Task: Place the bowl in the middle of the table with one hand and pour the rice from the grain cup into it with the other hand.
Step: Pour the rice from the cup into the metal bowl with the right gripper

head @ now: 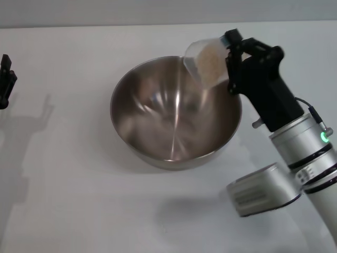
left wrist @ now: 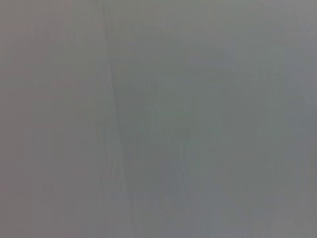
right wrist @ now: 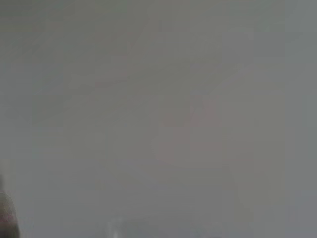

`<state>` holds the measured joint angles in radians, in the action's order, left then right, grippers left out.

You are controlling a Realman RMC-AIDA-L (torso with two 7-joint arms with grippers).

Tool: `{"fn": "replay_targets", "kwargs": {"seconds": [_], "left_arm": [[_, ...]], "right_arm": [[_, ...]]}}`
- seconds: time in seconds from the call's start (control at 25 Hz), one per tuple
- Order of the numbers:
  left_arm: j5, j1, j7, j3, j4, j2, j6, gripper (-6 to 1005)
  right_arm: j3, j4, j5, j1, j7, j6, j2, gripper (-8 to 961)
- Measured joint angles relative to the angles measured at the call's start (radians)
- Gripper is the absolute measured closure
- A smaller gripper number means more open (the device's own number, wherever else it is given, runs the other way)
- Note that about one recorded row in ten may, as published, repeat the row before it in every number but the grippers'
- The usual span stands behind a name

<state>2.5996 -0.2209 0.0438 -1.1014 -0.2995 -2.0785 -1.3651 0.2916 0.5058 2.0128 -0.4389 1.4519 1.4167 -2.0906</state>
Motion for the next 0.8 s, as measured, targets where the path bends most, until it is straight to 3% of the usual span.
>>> {"fn": "replay_targets", "kwargs": {"seconds": [0.64, 0.8], "left_arm": [[0.001, 0.008, -0.013, 0.000, 0.000, 0.000, 0.000, 197], [0.002, 0.008, -0.013, 0.000, 0.000, 0.000, 0.000, 197]], "right_arm": [[-0.018, 0.038, 0.061, 0.006, 0.708, -0.018, -0.002, 938], [-0.021, 0.045, 0.061, 0.003, 0.801, -0.031, -0.002, 938]]}}
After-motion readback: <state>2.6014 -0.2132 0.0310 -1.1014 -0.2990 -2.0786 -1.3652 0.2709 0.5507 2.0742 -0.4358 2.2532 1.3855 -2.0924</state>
